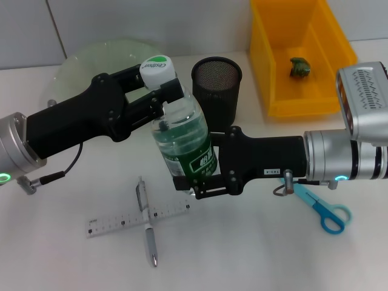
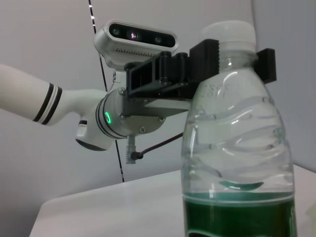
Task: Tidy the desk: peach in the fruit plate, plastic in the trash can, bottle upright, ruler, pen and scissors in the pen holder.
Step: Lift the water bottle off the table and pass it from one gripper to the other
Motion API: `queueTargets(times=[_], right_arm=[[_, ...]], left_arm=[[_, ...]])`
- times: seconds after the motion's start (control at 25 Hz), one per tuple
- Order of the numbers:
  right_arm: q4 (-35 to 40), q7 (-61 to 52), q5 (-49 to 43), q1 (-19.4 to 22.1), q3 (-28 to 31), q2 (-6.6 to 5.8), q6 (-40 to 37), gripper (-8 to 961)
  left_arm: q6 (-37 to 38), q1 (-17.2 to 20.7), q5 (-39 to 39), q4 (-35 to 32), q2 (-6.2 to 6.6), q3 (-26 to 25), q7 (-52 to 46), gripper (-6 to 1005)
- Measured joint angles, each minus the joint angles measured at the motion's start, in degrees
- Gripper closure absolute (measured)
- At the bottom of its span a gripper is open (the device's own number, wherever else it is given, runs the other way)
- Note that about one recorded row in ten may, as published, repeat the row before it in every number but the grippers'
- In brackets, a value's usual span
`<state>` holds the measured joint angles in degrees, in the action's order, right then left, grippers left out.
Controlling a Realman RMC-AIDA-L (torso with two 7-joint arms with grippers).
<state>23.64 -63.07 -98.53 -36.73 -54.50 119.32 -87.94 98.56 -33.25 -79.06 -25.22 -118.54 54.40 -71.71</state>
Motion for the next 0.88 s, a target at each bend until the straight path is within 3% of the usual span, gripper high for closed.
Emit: queueTargets(times=[0.88], right_arm=[[-0.5, -0.7, -1.3, 1.2, -2.2, -0.12, 2.4, 129]], left_arm=[[-0.1, 0.0, 0.1, -0.9, 0.24, -0.4, -0.2, 557]])
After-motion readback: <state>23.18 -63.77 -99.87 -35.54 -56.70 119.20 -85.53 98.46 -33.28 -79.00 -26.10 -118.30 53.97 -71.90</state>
